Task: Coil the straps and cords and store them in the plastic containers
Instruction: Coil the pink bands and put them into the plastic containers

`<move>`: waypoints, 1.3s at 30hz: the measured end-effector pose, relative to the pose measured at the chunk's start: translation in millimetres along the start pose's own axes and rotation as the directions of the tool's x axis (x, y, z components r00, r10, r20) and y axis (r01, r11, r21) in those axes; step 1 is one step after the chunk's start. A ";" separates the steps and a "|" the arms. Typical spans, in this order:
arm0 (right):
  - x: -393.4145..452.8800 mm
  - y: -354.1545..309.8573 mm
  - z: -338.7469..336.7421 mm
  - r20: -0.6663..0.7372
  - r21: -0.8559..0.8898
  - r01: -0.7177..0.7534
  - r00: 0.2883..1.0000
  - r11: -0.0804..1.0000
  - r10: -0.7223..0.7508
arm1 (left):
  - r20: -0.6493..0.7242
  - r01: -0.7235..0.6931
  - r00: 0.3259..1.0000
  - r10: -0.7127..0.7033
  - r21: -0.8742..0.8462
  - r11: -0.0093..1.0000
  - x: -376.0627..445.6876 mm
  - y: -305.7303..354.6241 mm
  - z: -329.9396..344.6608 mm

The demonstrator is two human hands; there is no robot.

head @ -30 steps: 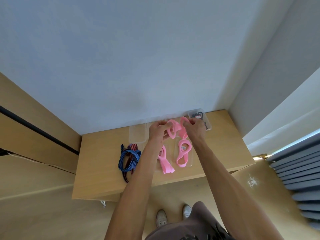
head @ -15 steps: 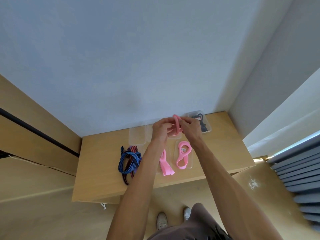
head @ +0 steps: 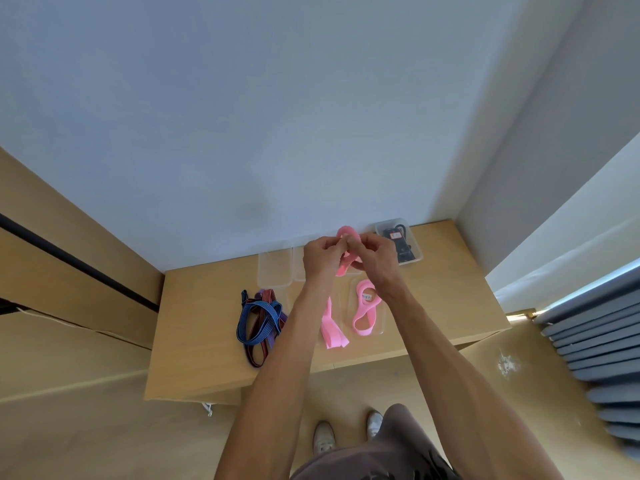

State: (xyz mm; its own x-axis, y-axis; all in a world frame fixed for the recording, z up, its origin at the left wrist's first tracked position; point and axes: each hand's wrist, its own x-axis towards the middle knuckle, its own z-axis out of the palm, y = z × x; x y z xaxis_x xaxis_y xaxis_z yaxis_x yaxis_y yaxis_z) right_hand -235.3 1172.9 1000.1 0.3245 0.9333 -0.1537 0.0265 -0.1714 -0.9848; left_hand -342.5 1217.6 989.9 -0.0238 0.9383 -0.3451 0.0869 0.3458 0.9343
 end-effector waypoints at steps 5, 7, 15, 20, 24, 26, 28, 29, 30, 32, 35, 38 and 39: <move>0.7 2.9 0.5 -0.065 0.032 -0.033 0.997 0.999 0.035 | 0.017 0.012 1.000 -0.014 0.100 0.995 4.5 6.1 -1.2; 1.6 2.0 1.5 -0.093 0.062 -0.054 0.994 0.997 0.059 | 0.051 0.019 0.998 -0.021 0.047 0.999 3.8 10.2 -3.3; 5.1 -11.9 5.9 -0.225 0.122 -0.043 0.972 0.992 0.069 | 0.279 0.178 0.958 -0.072 -0.380 0.908 -10.0 11.9 -3.6; 16.3 -5.2 -0.8 -0.214 0.267 -0.192 0.944 0.945 0.252 | 0.206 0.195 0.975 -0.083 -0.614 0.765 -11.3 16.7 -7.2; 18.6 -3.7 -0.4 -0.078 0.444 -0.291 0.930 0.847 0.360 | 0.143 0.176 0.984 -0.109 -0.653 0.737 -5.2 16.2 -13.0; 18.5 -5.7 0.5 -0.135 0.408 -0.241 0.938 0.881 0.319 | 0.129 0.182 0.983 -0.129 -0.628 0.757 -1.1 11.1 -17.9; 17.9 -6.1 1.3 -0.186 0.355 -0.213 0.938 0.910 0.292 | 0.099 0.182 0.983 -0.154 -0.611 0.770 2.0 6.1 -20.5; 17.4 -5.5 2.0 -0.200 0.322 -0.204 0.940 0.925 0.277 | 0.087 0.186 0.982 -0.167 -0.600 0.778 2.7 5.2 -20.8; 16.5 -4.9 2.7 -0.208 0.294 -0.197 0.942 0.935 0.263 | 0.076 0.190 0.981 -0.180 -0.579 0.793 2.6 4.9 -20.8; 14.5 -3.3 3.8 -0.211 0.250 -0.170 0.951 0.953 0.225 | 0.066 0.194 0.981 -0.185 -0.485 0.853 1.2 6.2 -20.7; 13.7 -3.3 1.3 -0.188 0.125 -0.094 0.975 0.988 0.117 | 0.151 0.179 0.977 -0.151 -0.197 0.964 -0.4 8.1 -23.0; 18.2 -6.4 -2.8 -0.147 -0.036 -0.048 0.988 0.998 0.043 | 0.178 0.100 0.979 -0.100 0.008 0.995 1.0 7.8 -24.7; 20.1 -7.5 -4.8 -0.140 -0.070 -0.052 0.989 0.996 0.042 | 0.168 0.074 0.983 -0.077 0.024 0.997 2.8 7.9 -26.1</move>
State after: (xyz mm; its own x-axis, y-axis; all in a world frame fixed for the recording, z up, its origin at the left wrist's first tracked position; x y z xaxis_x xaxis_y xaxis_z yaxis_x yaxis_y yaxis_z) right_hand -224.4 1191.4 1004.8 0.4549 0.8717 -0.1823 0.0751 -0.2415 -0.9675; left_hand -367.9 1223.2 998.7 0.1374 0.8940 -0.4265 0.1088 0.4144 0.9036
